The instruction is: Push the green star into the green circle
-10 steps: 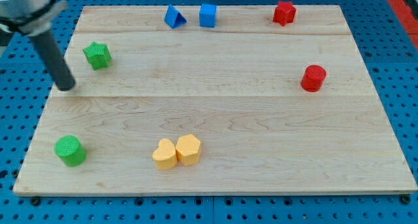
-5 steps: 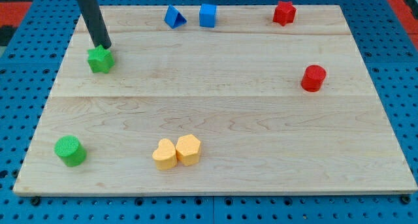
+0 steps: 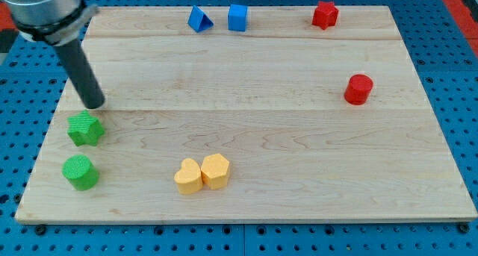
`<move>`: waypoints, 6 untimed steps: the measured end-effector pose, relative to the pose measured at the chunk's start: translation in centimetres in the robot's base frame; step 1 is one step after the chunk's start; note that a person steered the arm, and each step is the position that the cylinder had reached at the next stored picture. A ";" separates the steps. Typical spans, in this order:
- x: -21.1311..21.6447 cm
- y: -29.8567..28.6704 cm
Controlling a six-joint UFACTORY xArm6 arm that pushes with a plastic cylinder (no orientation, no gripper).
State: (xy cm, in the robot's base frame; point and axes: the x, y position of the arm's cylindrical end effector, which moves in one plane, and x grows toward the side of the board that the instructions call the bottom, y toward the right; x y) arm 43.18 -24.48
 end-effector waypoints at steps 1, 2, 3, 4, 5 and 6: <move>2.5 -1.4; 4.4 2.6; 3.8 1.5; 3.7 5.4; 6.0 3.7; 3.0 3.5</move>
